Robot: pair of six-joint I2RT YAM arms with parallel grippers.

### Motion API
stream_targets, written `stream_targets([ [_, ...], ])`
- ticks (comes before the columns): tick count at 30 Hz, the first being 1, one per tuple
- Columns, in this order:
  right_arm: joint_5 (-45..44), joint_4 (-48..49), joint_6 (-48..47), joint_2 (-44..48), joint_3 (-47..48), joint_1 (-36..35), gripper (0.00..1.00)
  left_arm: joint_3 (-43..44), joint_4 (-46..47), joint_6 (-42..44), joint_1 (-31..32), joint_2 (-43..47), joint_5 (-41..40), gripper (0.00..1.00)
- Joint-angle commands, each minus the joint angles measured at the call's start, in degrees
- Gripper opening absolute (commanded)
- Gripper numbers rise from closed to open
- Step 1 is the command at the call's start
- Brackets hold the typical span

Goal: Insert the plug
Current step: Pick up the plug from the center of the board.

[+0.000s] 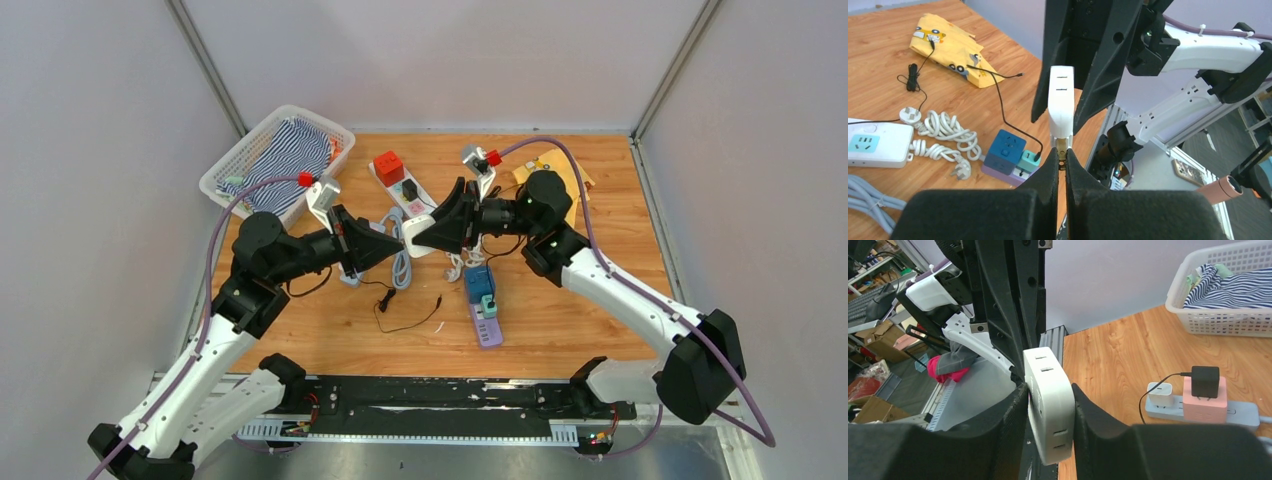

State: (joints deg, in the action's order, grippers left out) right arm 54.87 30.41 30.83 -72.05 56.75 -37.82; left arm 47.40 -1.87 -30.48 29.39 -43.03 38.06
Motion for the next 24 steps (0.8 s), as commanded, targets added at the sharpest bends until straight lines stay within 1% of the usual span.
stream_targets([
  [1,-0.8,3.1,1.3,0.5,0.4,-1.2,0.32,0.5,1.1,0.1,-0.2,0.7,-1.7,0.00],
  [2,-0.8,3.0,1.4,0.5,0.2,-1.3,0.27,0.5,0.7,0.2,-0.2,0.7,-2.7,0.00],
  [3,-0.9,2.8,1.5,0.5,0.0,-1.2,0.23,0.6,-0.1,0.5,-0.2,0.7,-3.5,0.00],
  [5,-0.7,2.9,1.8,0.7,-0.3,-1.3,0.22,1.1,-1.7,1.6,-0.2,0.6,-4.7,0.00],
  [6,-0.5,3.2,2.0,0.8,-0.5,-1.2,0.22,1.2,-2.0,1.9,-0.2,0.6,-4.9,0.00],
  [7,-0.3,3.6,2.3,0.9,-0.8,-1.2,0.26,1.1,-2.1,2.0,-0.2,0.6,-4.9,0.00],
  [10,-0.2,3.8,2.7,1.0,-1.0,-1.2,0.42,0.7,-0.7,1.8,-0.2,0.6,-4.1,0.00],
  [14,1.7,6.5,5.1,0.1,-1.0,-1.2,0.55,0.2,1.3,1.6,-0.2,0.9,-2.4,0.00],
  [20,1.3,5.8,5.3,-0.5,-0.7,-1.3,0.60,0.6,1.3,1.9,-0.2,1.7,-1.1,0.00],
  [24,1.1,5.8,5.5,-1.4,-0.1,-1.8,0.61,0.8,1.4,2.0,-0.2,2.2,-0.5,0.00],
])
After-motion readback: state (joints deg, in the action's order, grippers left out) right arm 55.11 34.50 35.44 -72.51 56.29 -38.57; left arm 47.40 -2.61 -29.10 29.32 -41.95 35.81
